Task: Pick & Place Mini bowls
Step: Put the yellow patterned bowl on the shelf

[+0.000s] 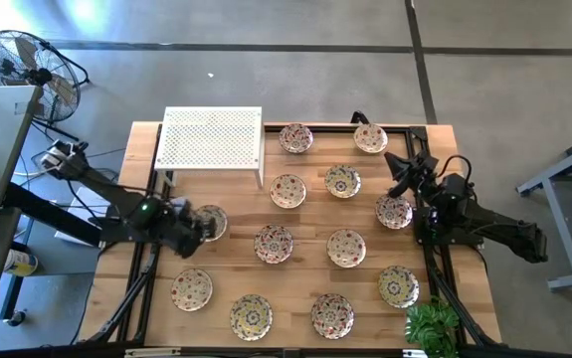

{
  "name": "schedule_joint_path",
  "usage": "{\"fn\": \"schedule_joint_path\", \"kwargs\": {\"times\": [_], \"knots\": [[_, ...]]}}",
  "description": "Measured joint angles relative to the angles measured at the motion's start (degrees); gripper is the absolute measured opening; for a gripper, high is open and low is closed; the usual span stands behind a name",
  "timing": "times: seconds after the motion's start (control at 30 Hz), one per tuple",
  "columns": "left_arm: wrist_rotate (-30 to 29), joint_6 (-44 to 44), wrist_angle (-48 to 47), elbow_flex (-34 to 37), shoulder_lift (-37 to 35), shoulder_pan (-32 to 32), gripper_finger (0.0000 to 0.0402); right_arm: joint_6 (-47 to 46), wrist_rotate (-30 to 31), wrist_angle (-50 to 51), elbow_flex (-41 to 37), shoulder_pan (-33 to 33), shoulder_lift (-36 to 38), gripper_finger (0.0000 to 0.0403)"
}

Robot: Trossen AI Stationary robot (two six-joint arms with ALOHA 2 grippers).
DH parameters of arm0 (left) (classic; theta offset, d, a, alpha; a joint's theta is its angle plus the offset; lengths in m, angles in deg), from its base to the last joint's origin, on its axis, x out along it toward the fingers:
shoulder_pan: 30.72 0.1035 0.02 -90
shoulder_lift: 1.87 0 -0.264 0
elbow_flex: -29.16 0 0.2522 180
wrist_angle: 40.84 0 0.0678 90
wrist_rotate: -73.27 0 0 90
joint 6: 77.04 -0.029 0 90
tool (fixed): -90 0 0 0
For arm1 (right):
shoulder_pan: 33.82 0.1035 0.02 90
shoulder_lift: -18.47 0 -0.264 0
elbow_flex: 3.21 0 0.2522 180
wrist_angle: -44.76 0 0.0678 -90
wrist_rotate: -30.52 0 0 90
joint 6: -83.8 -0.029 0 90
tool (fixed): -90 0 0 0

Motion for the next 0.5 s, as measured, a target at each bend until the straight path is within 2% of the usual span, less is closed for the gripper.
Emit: {"fn": "schedule_joint_path", "kwargs": {"times": [0.03,0.13,0.27,0.37,0.5], "knots": [[1.3,3.6,-1.6,0.0,0.0,-1.2,0.0001,-1.3,0.8,0.0,0.0,0.0,0.0,0.0],[5.8,5.3,-4.6,0.0,0.0,-1.7,0.0001,-4.9,1.2,0.0,0.0,0.0,0.0,0.0],[4.0,5.2,-5.8,0.0,0.0,-1.3,0.0009,-6.3,-0.1,0.0,0.0,0.0,0.0,0.0],[2.6,4.2,-6.3,0.0,0.3,0.5,0.0037,-6.4,-0.7,0.0,0.0,0.0,0.0,0.0],[3.1,4.2,-8.3,0.0,0.3,3.9,0.0098,-6.4,-0.7,0.0,0.0,0.0,0.0,0.0]]}}
